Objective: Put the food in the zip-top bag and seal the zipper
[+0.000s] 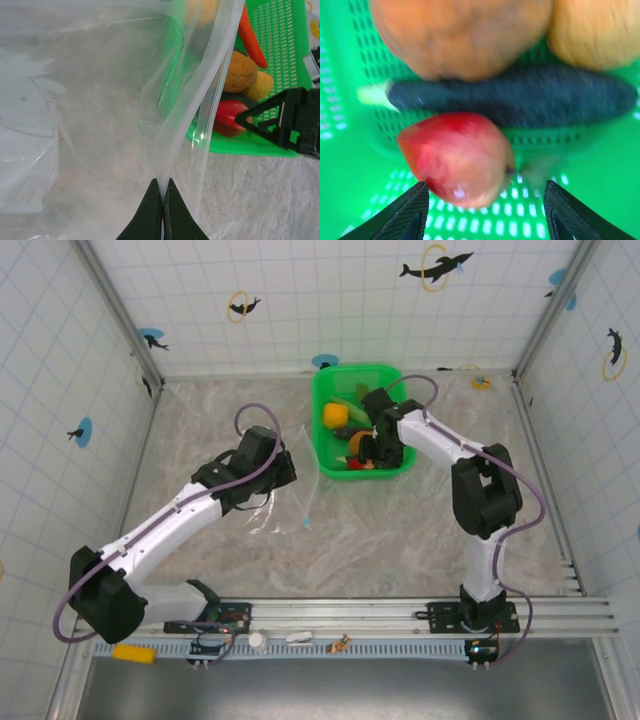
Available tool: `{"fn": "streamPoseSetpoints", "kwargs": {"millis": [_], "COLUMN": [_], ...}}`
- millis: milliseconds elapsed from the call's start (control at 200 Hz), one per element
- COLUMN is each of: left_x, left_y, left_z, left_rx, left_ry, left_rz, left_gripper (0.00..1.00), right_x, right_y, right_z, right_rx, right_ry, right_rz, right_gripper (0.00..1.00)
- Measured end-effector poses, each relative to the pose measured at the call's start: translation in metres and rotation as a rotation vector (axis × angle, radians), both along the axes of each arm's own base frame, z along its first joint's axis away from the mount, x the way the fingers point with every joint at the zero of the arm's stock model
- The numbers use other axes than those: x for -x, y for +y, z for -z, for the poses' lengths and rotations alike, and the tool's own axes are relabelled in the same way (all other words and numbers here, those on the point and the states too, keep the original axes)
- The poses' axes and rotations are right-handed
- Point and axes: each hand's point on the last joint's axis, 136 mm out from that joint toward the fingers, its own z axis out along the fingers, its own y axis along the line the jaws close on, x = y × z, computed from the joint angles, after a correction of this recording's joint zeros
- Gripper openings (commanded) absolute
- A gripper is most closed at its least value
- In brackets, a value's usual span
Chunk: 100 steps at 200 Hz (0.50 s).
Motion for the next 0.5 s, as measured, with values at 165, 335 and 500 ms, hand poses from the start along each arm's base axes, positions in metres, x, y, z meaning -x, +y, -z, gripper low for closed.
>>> {"fn": "streamPoseSetpoints", "kwargs": {"millis": [165,335,500], "left_x": [0.002,0.001,0.002], "left_y": [0.002,0.0,-0.012], "left_z": [0.01,0.009,0.007], "left_rx": [-0.013,-0.006,0.046], "left_ry": [0.015,0.009,0.014], "left_rz": [0.001,0.002,0.046], "left_gripper": [0.0,0.0,0.0], "right_x": [0.044,0.081,0.093], "right_y": [-0.034,-0.078,-0.095], "right_z": [-0.001,-0.003,-0.014], "right_rx": [0.05,0.098,0.09], "right_ry": [0.049,0.075,0.073], "right_rz": [-0.025,0.001,0.028], "right_gripper": [0.67,0.71,0.71]}}
